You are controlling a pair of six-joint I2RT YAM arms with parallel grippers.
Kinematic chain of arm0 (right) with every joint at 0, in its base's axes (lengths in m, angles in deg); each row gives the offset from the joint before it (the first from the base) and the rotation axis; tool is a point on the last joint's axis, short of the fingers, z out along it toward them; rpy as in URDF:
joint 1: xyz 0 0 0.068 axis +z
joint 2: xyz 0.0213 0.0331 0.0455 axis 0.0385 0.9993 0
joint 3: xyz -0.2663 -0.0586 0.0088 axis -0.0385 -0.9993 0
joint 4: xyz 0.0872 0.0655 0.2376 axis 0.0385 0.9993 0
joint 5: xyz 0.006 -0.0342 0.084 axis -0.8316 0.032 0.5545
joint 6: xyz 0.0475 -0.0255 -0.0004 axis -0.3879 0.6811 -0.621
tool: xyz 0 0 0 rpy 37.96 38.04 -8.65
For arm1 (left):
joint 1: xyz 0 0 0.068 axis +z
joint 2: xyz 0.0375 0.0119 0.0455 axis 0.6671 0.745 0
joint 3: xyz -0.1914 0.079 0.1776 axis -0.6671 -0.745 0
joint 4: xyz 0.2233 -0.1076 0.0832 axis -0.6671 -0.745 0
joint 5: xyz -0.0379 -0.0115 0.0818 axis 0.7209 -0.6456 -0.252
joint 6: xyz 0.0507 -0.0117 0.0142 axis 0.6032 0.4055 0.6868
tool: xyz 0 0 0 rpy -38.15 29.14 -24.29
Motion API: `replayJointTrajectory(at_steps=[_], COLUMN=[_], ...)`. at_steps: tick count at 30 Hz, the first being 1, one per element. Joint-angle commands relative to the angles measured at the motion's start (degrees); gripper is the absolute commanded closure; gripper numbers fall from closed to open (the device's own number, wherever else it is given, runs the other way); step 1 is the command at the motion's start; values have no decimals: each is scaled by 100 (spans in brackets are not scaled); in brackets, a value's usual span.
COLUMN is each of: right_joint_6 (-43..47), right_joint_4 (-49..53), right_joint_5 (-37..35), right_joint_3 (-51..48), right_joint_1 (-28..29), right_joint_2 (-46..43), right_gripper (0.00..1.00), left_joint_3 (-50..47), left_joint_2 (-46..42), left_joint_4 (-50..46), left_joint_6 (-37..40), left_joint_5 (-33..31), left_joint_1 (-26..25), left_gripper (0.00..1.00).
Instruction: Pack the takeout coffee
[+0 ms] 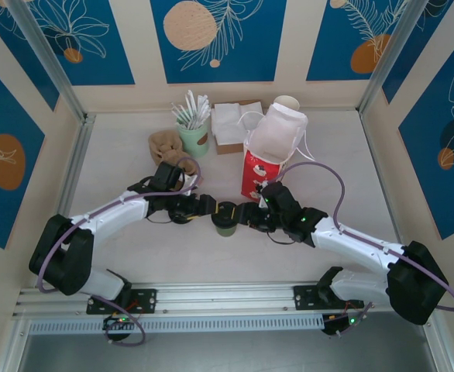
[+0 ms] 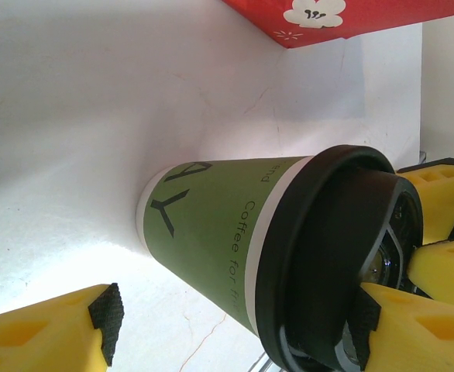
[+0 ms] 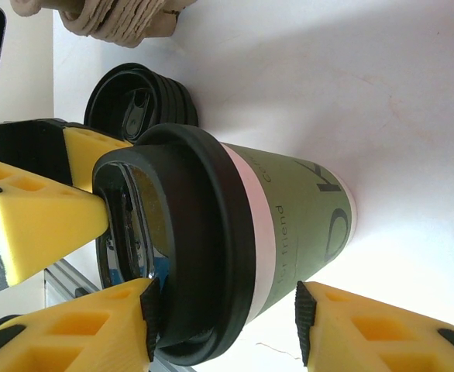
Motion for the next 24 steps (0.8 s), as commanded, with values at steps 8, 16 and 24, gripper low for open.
replayJointTrajectory(at_steps=[8, 16, 24], right_joint_6=[-13, -223, -251], right_joint_4=[806, 1029, 1132], right_joint_5=[-336, -393, -367], right_joint_3=[-100, -205, -176], right_joint_1=[12, -178, -295], right_joint_2=[-4, 37, 70], right_gripper=[51, 51, 52], left_joint_3=[-85, -109, -129], left_joint_2=[47, 100, 179], left_joint_4=[-113, -37, -31], left_joint_6=[124, 124, 157], left_joint_5=[-101, -67, -145], left_joint_1=[-84, -103, -111], left_gripper=[24, 27, 30])
